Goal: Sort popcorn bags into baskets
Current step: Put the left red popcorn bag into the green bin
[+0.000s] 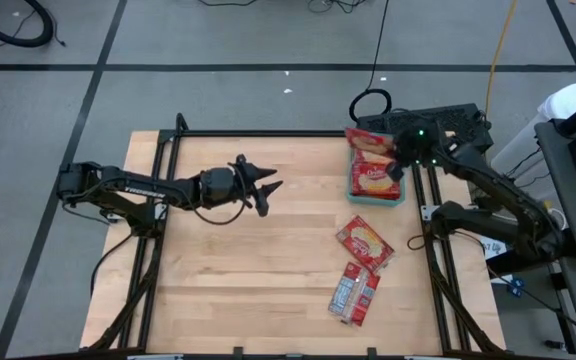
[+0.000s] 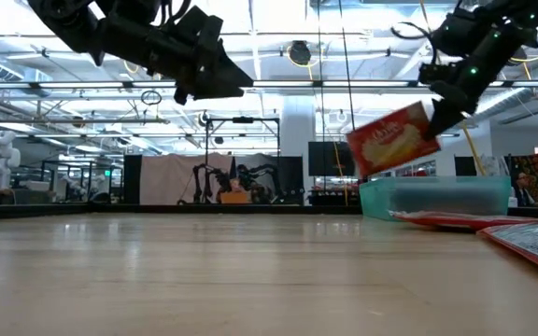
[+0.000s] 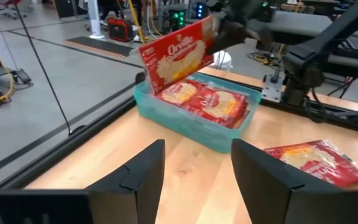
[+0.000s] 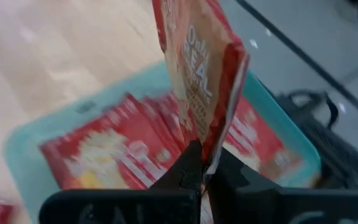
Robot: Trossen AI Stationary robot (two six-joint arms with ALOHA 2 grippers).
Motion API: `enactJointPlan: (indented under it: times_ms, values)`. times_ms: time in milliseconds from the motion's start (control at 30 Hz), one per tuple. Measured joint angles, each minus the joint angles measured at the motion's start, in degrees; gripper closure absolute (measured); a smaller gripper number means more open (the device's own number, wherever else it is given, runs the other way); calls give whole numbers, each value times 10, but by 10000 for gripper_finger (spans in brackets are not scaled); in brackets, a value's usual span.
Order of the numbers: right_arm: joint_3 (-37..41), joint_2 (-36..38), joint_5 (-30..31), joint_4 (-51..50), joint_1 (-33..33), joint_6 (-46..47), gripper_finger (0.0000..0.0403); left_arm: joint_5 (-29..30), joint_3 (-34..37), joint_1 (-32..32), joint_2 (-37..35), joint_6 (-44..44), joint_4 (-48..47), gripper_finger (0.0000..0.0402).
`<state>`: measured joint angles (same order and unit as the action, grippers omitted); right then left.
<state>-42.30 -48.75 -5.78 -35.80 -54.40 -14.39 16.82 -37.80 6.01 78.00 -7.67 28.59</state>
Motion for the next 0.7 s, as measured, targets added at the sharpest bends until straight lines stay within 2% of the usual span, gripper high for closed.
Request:
enactJointPlan:
  times_ms: [167, 333, 433, 700]
  values:
    - [0, -3, -10, -15, -60, 2, 403, 0, 0, -14, 0, 0, -3, 225]
    - [0, -24, -99, -26, -104, 12, 403, 0, 0, -28, 0, -1, -3, 227]
    - [0, -39, -124, -38, -117, 8, 403, 0, 0, -36, 0, -1, -3, 227]
    - [0, -87, -125, -34, -121, -1, 379, -2, 0, -43, 0, 6, -4, 227]
